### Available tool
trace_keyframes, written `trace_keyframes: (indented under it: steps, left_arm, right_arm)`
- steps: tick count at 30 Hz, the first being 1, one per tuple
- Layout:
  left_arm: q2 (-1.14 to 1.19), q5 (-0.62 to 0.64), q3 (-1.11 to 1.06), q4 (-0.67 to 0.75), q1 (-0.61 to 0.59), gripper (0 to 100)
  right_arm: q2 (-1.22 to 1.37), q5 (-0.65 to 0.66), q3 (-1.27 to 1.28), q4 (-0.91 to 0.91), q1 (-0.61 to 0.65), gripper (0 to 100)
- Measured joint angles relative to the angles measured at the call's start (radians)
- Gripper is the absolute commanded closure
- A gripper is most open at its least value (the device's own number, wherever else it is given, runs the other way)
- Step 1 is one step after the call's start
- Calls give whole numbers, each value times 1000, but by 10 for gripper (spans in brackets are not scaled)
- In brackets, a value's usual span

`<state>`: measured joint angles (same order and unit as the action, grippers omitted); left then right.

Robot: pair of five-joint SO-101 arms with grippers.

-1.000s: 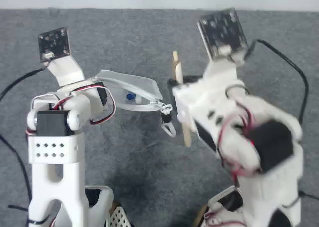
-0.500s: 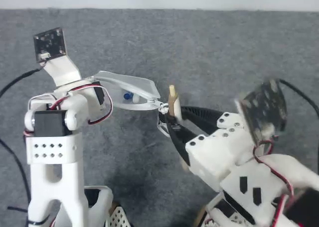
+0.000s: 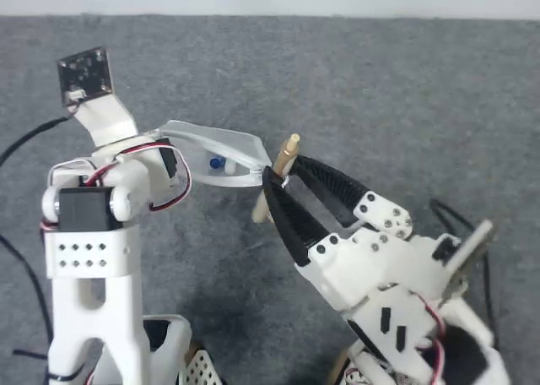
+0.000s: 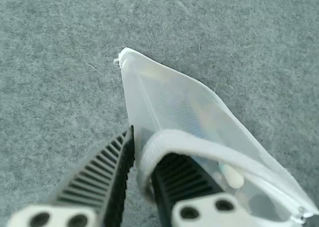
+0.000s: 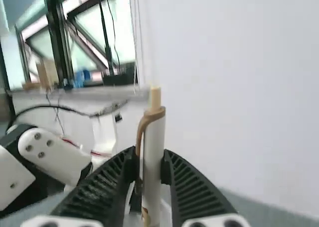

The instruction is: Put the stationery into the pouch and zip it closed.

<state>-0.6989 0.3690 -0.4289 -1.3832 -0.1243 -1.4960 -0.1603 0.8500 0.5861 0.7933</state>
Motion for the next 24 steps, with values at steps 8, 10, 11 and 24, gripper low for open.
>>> trace_keyframes:
  steps: [8, 10, 11, 24]
  left_arm:
    - [0, 0, 0, 0, 0, 987]
    - [0, 0, 0, 0, 0, 987]
    - [0, 0, 0, 0, 0, 987]
    - [0, 0, 0, 0, 0, 987]
  right_arm:
    - [-72, 51, 342, -516, 3, 991]
    - [-61, 54, 384, -617, 2, 991]
    - [-48, 54, 394, -671, 0, 991]
    - [313, 54, 440, -1079, 0, 991]
